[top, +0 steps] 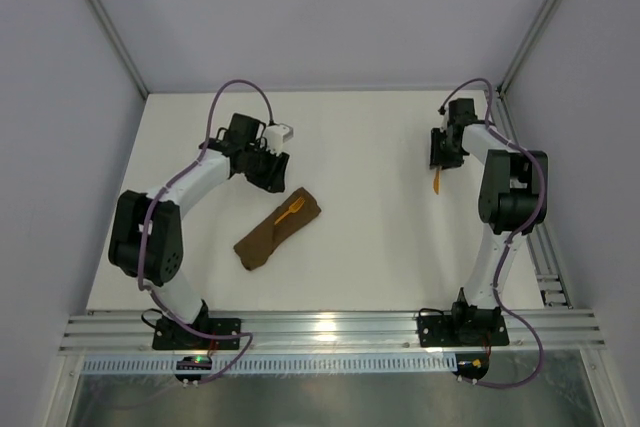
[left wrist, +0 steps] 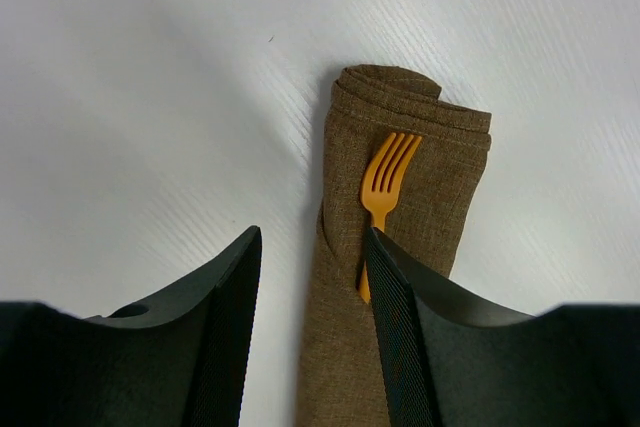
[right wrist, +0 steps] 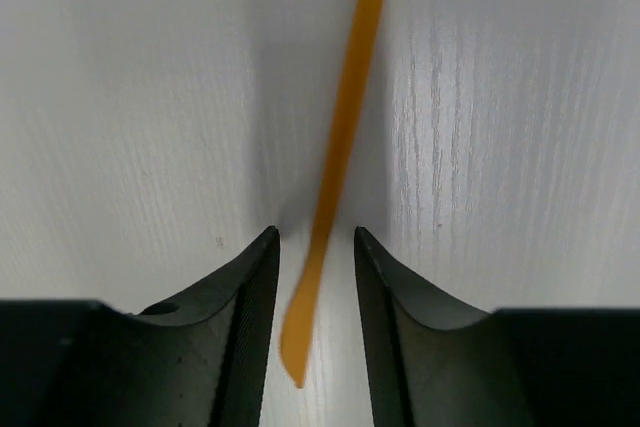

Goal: Fold the napkin into a case and place the utensils inside
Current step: Pick up the knife from the corner of the board, then stuff the knife into the folded napkin.

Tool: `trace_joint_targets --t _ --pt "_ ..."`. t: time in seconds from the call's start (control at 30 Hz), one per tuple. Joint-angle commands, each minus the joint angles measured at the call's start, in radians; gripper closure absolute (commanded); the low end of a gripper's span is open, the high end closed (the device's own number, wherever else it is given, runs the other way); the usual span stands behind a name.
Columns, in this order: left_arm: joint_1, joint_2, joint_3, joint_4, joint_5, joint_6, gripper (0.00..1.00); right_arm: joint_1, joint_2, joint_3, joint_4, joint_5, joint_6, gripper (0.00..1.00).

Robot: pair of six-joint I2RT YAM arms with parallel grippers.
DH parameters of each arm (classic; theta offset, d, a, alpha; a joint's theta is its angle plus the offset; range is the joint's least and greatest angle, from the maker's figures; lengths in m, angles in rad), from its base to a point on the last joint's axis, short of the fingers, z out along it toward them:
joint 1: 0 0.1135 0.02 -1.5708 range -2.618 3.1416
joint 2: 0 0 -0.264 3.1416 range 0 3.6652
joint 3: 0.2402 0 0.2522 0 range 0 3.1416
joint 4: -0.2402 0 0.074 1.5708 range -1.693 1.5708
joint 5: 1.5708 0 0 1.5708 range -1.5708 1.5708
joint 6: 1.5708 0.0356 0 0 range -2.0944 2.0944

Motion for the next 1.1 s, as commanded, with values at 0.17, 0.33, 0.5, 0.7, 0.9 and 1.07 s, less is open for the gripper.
trace_joint_targets --t 0.17,0.33,0.5,0.7,0.9,1.07 --pt "-0.003 -0.079 0.041 -0.041 0.013 0.024 0.53 -0.002 0.021 -0.047 -0.094 0.013 -0.036 0.97" --pt "-0.003 -0.135 0.063 -0.105 0.068 0.035 0.53 0.017 -0.064 -0.126 -0.009 -0.039 -0.092 0.97" --pt "-0.003 -0.161 0.099 -0.176 0.129 0.059 0.52 0.142 -0.229 -0.249 0.151 -0.116 -0.228 0.97" --pt "-0.003 -0.178 0.090 -0.222 0.160 0.079 0.50 0.418 -0.393 -0.374 0.242 -0.146 -0.560 0.97" --pt "0.001 -0.201 0.055 -0.204 0.165 0.070 0.47 0.603 -0.505 -0.403 0.206 -0.277 -0.868 0.97" --pt "0.035 -0.174 0.053 -0.208 0.013 0.049 0.44 0.744 -0.475 -0.353 0.107 -0.222 -1.290 0.97"
